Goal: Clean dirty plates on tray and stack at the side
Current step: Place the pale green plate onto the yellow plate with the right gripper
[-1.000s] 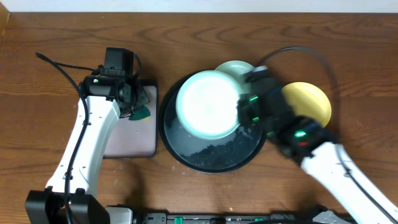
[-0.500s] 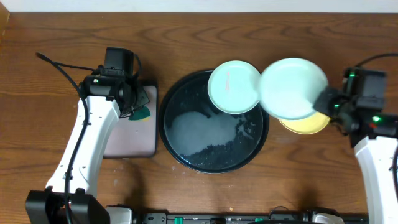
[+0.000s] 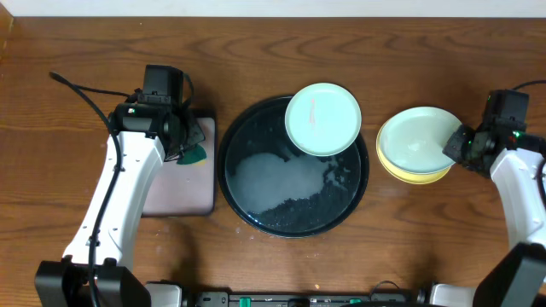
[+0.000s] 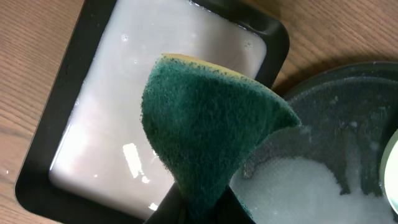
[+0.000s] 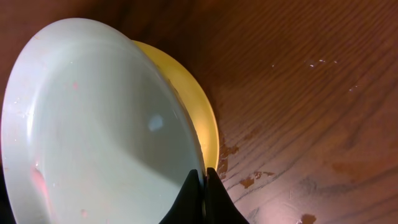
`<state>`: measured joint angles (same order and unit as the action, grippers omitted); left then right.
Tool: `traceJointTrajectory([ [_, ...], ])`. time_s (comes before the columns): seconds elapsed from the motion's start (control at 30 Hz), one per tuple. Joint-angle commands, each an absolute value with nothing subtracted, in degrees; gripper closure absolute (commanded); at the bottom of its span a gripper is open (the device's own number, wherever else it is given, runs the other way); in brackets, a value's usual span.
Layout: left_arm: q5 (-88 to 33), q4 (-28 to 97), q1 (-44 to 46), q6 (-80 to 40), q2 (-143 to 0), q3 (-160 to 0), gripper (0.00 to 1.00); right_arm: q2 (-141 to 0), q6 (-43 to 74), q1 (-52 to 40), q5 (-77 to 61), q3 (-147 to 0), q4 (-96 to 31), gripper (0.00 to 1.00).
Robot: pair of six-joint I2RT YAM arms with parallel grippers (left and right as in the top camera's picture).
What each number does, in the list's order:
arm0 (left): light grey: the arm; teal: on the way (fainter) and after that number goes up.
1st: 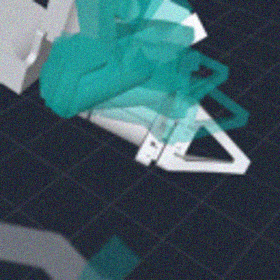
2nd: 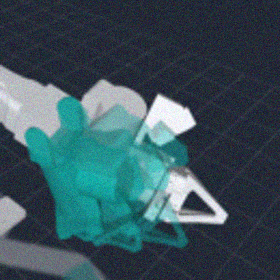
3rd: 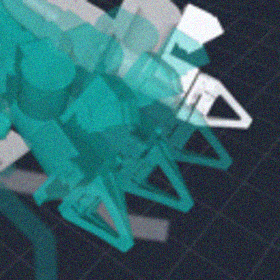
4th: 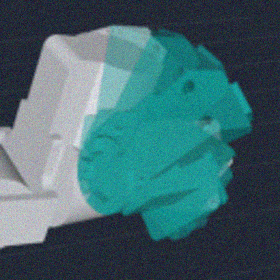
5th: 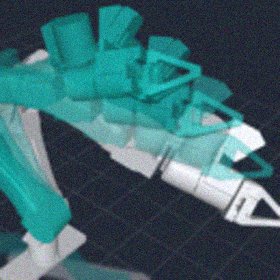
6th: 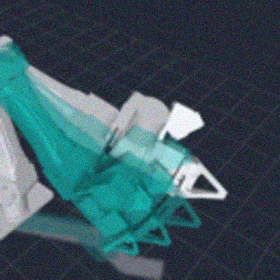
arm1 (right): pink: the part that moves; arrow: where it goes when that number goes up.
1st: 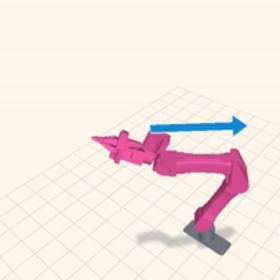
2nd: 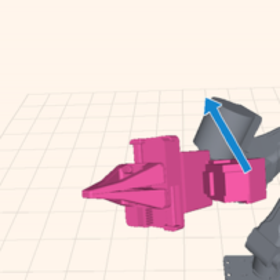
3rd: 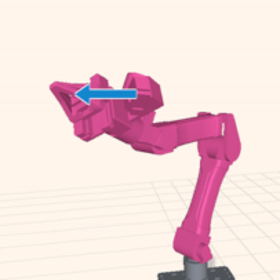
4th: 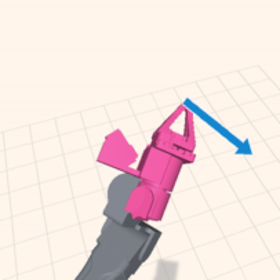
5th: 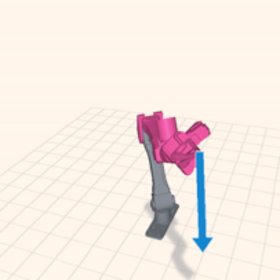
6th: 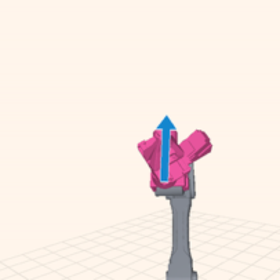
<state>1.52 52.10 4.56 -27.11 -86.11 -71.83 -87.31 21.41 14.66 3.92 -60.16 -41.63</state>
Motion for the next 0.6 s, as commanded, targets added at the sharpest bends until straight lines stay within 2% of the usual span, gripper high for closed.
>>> traceJointTrajectory([
  [0.0, 2.2, 52.03, 4.4, -26.59, -85.84, -72.53, 0.93, -89.21, 20.51, 14.94, 5.45, -60.31, -41.34, 0.99],
  [0.1, 2.2, 52.05, 4.4, -26.59, -85.84, -72.55, 0.93, -89.82, 20.49, 14.92, 4.64, -60.31, -41.34, 0.98],
  [0.27, 2.2, 52.01, 4.4, -26.59, -85.84, -72.53, 0.93, -89.67, 16.6, 14.9, 0.67, -61.28, -41.65, 0.8],
  [0.57, 2.2, 52.03, 4.4, -26.59, -85.84, -72.53, 0.92, -89.69, 9.47, 11.16, -12.69, -68.97, -43.33, 0.73],
])
